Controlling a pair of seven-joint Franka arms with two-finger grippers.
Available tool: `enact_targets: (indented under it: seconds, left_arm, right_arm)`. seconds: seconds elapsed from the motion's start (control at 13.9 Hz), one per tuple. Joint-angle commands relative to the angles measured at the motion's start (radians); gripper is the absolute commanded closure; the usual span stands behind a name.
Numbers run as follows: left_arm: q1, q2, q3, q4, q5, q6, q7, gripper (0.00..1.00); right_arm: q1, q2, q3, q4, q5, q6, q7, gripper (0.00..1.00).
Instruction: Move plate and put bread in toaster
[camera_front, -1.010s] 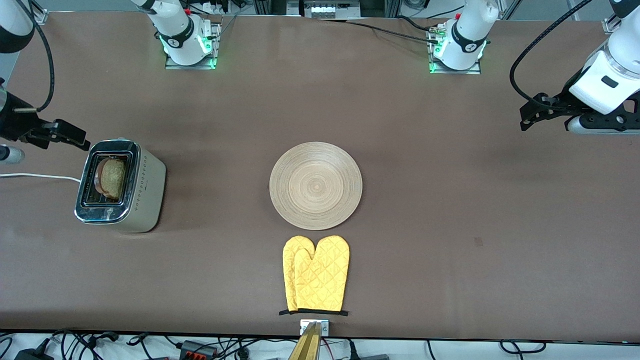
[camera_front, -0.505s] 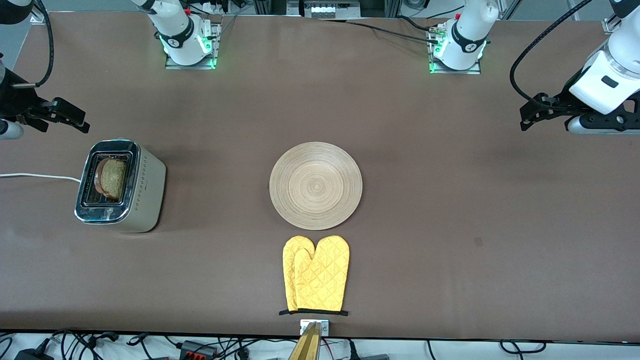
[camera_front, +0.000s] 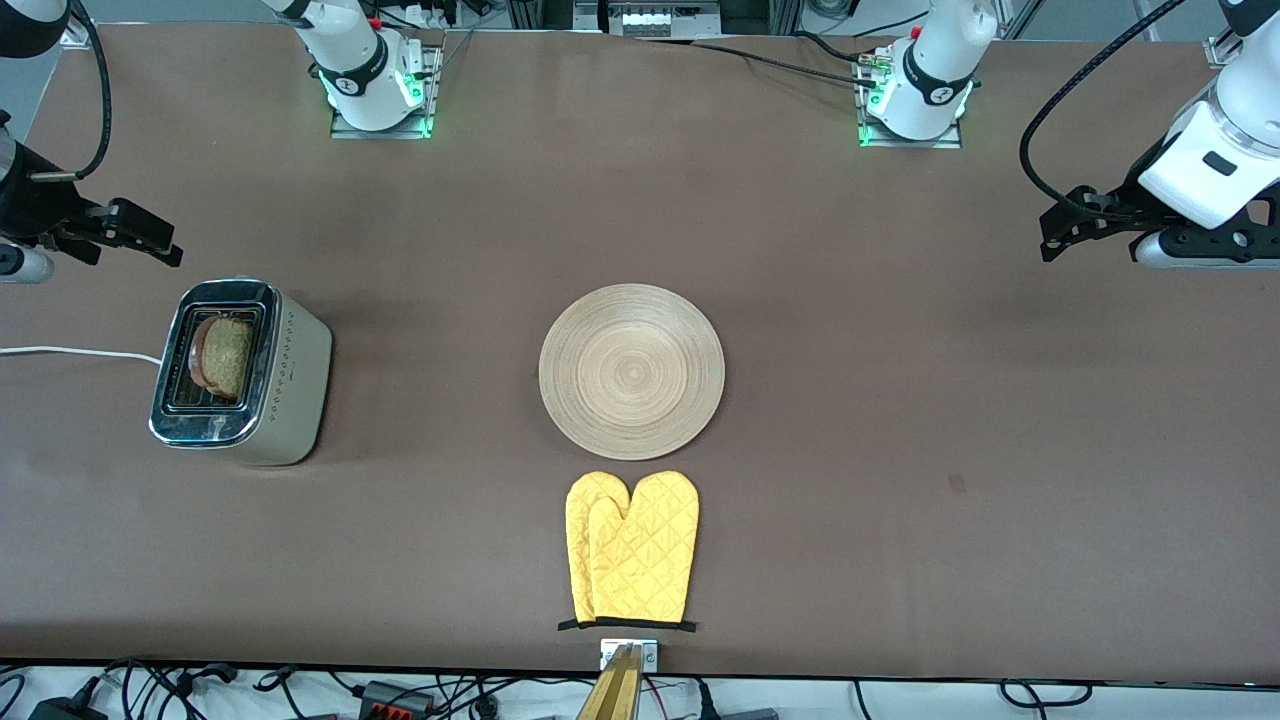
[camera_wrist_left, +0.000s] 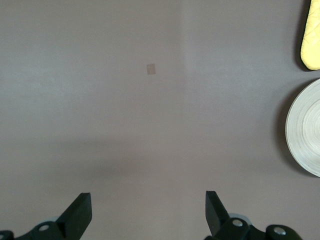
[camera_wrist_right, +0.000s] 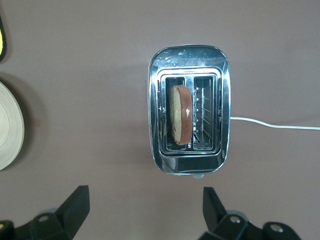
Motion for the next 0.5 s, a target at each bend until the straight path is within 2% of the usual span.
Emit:
enact_targets:
  seconds: [0.0, 0.43]
  left_arm:
    - [-0.008, 0.01, 0.01, 0.028, -0.01, -0.022, -0.007, 0.0]
    - [-0.008, 0.01, 0.01, 0.028, -0.012, -0.022, -0.009, 0.0]
  right_arm:
    - [-0.014, -0.011, 0.014, 0.001, -0.01, -0.016, -0.019, 0.0]
    - [-0.065, -0.011, 0.059, 0.001, -0.008, -0.03, -0.021, 0.0]
